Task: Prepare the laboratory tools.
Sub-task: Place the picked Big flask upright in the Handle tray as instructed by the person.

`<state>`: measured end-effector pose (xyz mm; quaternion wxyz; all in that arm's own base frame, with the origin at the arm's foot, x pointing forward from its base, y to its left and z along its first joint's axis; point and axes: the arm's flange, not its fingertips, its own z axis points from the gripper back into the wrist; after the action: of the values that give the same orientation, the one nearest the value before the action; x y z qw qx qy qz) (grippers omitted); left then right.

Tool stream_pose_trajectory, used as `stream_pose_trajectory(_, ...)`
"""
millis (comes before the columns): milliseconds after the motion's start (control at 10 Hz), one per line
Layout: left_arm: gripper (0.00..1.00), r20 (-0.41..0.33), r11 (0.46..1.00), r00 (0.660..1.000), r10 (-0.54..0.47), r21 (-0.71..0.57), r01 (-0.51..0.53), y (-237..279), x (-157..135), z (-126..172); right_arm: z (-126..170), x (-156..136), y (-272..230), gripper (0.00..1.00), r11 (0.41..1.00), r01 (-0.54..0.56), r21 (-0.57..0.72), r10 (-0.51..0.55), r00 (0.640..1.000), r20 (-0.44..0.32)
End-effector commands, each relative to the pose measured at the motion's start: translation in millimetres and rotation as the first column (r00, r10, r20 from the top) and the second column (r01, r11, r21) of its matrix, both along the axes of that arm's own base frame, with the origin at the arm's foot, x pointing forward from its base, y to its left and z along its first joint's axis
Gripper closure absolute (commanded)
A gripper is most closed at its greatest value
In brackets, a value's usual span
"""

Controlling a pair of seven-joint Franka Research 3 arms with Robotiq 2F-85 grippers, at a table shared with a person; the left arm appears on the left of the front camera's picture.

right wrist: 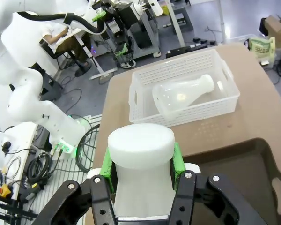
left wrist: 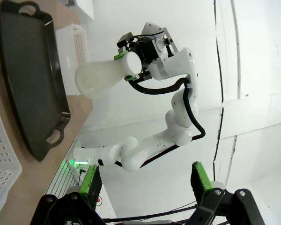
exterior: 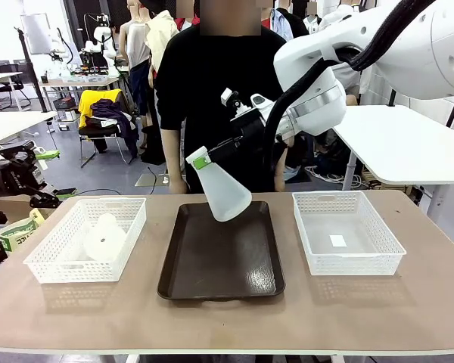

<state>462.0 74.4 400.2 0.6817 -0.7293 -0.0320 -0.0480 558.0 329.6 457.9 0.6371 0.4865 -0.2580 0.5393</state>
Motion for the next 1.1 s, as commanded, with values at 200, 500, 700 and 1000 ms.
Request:
stream_pose_trajectory(200, 0.0, 0.008, 1.0, 1.0, -0.002, -0.005, 0.002, 1, -1, 2, 1, 0, 2, 1.0, 1.0, -0.002, 0.0, 0.002, 1.0, 0.002)
stream_pose_trajectory(500, 0.0, 0.008, 1.0, 1.0, -0.002, -0.005, 0.002, 1, -1, 2, -28, 8, -3, 1.0, 0.935, -0.262, 0.239, 0.259, 0.965, 0.045)
stream_pose_trajectory(700, 0.0, 0.008, 1.0, 1.0, -0.002, -0.005, 0.002, 1, -1, 2, -46, 14, -11, 1.0, 0.855, -0.324, 0.405, 0.29, 0.946, 0.144)
stream_pose_trajectory(1000, 0.0, 0.008, 1.0, 1.0, -0.002, -0.005, 0.002, 1, -1, 2, -79, 27, -6, 1.0, 0.788, -0.354, 0.504, 0.285, 0.935, 0.21)
